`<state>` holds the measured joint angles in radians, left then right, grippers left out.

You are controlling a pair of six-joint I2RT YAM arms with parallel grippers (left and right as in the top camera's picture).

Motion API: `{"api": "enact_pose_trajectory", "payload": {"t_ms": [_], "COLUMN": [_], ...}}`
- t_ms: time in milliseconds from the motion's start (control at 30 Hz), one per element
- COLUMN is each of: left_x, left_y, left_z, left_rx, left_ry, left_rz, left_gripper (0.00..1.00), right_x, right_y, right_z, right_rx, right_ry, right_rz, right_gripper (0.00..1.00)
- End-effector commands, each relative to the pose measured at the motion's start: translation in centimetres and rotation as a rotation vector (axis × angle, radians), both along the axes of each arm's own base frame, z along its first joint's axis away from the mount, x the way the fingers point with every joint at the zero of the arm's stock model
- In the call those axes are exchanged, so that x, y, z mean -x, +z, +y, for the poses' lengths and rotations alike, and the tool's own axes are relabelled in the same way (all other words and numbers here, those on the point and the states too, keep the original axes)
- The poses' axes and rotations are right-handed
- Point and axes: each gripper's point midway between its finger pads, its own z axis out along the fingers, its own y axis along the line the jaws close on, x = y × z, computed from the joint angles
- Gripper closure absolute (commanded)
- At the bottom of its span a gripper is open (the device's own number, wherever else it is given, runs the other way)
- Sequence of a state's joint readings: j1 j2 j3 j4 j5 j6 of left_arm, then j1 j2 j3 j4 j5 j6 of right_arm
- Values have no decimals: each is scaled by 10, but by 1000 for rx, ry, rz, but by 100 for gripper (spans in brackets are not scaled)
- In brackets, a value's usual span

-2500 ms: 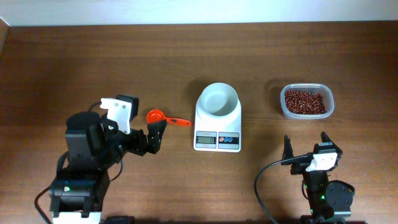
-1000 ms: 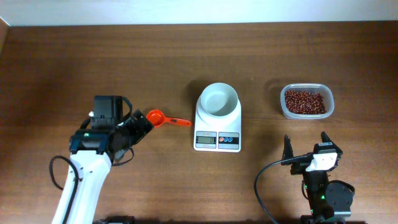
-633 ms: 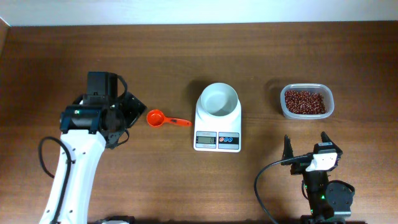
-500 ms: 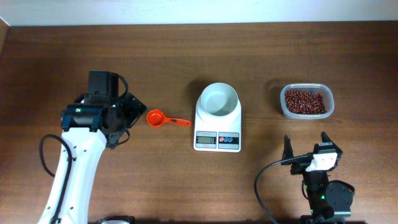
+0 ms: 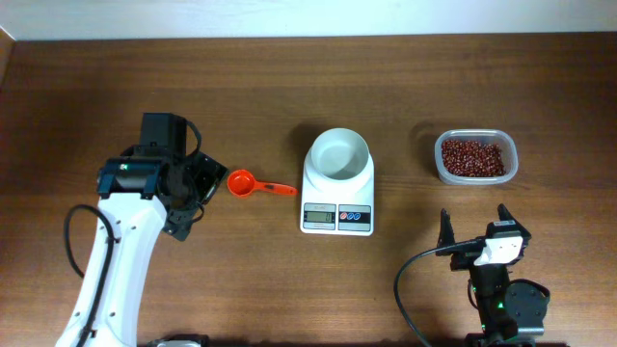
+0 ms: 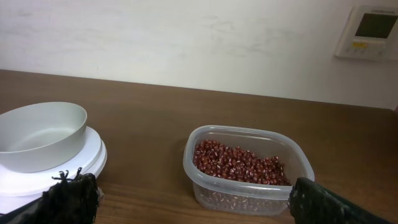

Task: Scoop and weigh 50g on scale
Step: 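Move the left gripper forward over the red scoop, then lower the left gripper and grasp the red scoop's bowl rim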

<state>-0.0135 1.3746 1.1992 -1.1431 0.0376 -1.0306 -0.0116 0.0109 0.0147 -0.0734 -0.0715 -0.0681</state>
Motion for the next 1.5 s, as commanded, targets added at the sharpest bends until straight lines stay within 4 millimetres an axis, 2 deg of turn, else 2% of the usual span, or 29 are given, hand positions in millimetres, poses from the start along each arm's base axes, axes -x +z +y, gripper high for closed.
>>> {"api": "enact_pose_trajectory", "payload": {"t_ms": [0, 300, 633, 800, 1167, 1467], "left_x": [0, -1, -4, -5, -12, -26], "left_y": [2, 2, 2, -10, -50, -60], "left_z": [-1, 1, 3, 3, -2, -4], "left_rx": [26, 50, 36, 35, 48, 58], "left_ry": [73, 207, 212, 213, 210, 208], "left_rz": [9, 8, -2, 46, 175, 157], "left_gripper": [0, 0, 1, 4, 5, 7], "right_x": [0, 0, 0, 0, 0, 0], "right_y": [-3, -3, -3, -3, -3, -3], "right_z": [0, 0, 0, 0, 0, 0], "right_rx": [3, 3, 3, 3, 3, 3], "right_ry": [1, 1, 1, 1, 1, 1], "right_rz": [1, 1, 1, 1, 1, 1], "right_gripper": [1, 1, 1, 1, 1, 1]}}
